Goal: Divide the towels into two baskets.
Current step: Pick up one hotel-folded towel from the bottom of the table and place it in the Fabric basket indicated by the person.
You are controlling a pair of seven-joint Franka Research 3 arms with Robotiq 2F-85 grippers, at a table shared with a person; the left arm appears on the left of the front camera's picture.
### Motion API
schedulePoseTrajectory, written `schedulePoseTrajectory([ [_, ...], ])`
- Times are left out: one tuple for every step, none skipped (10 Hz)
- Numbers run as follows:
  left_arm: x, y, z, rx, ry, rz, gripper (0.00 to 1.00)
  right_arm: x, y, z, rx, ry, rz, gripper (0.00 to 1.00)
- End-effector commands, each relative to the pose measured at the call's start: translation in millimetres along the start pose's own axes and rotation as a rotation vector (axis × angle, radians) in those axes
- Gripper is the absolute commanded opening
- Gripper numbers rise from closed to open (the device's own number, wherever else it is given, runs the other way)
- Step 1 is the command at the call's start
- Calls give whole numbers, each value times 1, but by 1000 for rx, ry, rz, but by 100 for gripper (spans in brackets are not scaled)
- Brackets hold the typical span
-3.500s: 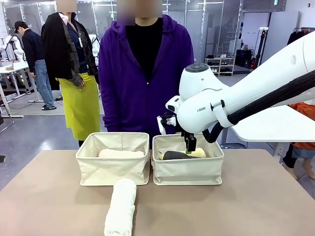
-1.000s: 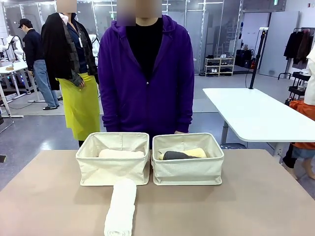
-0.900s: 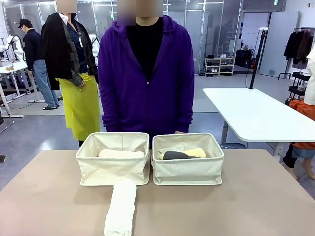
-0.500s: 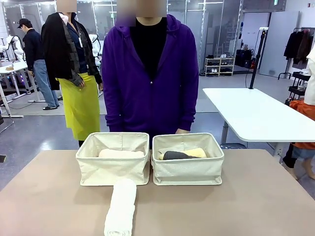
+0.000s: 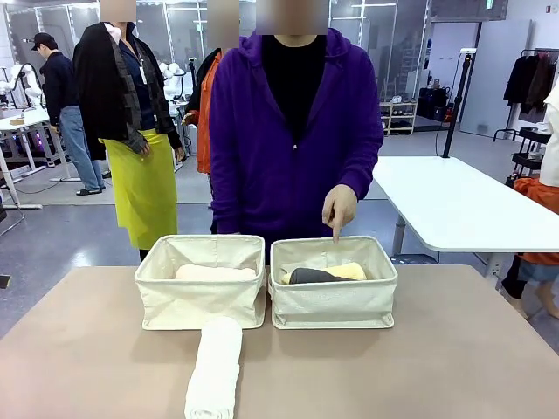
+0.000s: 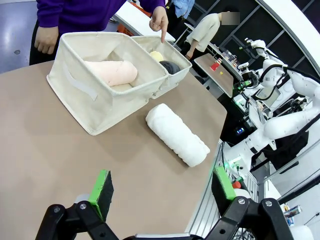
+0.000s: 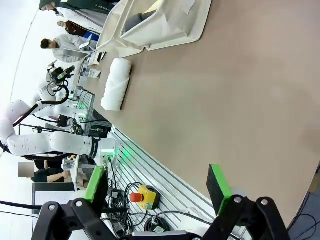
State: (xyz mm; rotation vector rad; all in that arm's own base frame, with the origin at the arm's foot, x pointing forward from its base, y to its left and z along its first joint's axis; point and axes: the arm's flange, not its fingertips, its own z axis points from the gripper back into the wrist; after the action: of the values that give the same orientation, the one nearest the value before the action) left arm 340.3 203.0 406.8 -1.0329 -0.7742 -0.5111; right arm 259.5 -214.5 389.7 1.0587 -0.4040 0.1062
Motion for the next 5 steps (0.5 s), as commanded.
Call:
schedulePoseTrajectory([
  [0, -2, 2, 1, -7, -3, 100, -1, 5, 1, 12, -15, -2, 100],
  [0, -2, 2, 1, -7, -3, 100, -1, 5, 1, 12, -15, -2, 100],
  [0, -2, 2, 1, -7, -3, 100, -1, 5, 1, 12, -15, -2, 100],
  [0, -2, 2, 1, -7, -3, 100, -1, 5, 1, 12, -15, -2, 100],
  [0, -2, 2, 1, -7, -3, 100, -1, 5, 1, 12, -15, -2, 100],
])
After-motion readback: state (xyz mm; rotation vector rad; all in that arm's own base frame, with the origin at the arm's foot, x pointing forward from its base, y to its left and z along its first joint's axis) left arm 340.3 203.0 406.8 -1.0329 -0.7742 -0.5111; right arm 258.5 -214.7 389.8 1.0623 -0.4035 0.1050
